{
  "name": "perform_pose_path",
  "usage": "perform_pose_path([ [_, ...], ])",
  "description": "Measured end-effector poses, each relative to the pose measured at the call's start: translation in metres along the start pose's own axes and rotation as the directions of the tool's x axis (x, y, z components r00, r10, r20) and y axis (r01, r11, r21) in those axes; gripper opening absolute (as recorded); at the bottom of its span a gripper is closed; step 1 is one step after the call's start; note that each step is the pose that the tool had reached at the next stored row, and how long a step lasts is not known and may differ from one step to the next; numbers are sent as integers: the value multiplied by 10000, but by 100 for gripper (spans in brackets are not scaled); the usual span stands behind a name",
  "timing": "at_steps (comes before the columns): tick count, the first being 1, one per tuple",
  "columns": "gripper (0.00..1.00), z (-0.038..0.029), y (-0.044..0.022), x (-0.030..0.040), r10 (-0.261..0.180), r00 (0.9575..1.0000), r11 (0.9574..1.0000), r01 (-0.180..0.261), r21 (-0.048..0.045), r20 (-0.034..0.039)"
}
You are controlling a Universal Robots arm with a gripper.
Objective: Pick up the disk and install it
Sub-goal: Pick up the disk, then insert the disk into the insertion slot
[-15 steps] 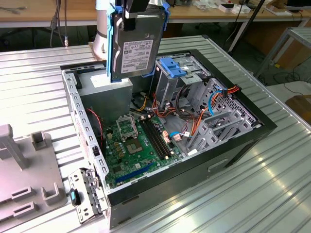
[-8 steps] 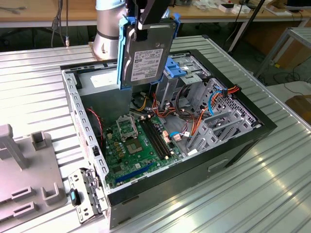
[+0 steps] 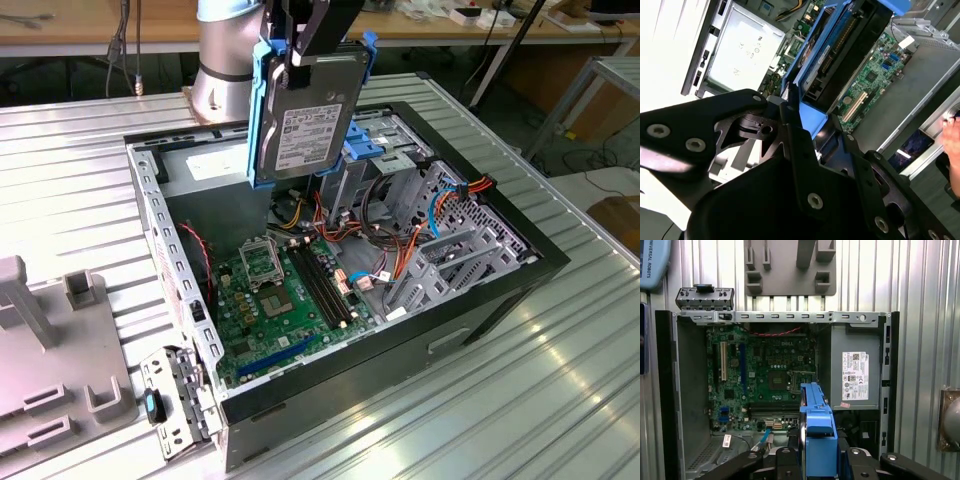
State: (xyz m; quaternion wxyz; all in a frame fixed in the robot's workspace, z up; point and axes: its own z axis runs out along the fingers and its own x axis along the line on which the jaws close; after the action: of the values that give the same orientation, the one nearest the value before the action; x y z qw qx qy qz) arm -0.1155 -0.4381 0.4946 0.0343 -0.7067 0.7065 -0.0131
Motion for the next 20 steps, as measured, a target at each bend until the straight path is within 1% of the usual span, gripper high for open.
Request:
perform_pose_path([
  [8, 37, 0, -2, 0, 0, 10000, 10000, 0, 0, 0],
  [11, 37, 0, -10, 29, 0, 10000, 10000, 0, 0, 0],
  [12, 37, -1, -12, 55, 0, 10000, 10000, 0, 0, 0],
  [13, 37, 0, -15, 103, -1, 10000, 10000, 1, 0, 0],
  [15, 37, 7, -31, 262, 0, 10000, 10000, 0, 0, 1],
  [16, 37, 10, -47, 284, 0, 10000, 10000, 0, -2, 1],
  [17, 37, 15, -86, 299, -1, 10000, 10000, 1, -5, 2],
  [18, 37, 23, -170, 302, 1, 10000, 10000, -1, -19, -1],
  [19, 37, 40, -296, 303, 1, 10000, 10000, -1, -34, 0],
  [20, 37, 47, -350, 303, 1, 10000, 10000, -1, -35, 1],
])
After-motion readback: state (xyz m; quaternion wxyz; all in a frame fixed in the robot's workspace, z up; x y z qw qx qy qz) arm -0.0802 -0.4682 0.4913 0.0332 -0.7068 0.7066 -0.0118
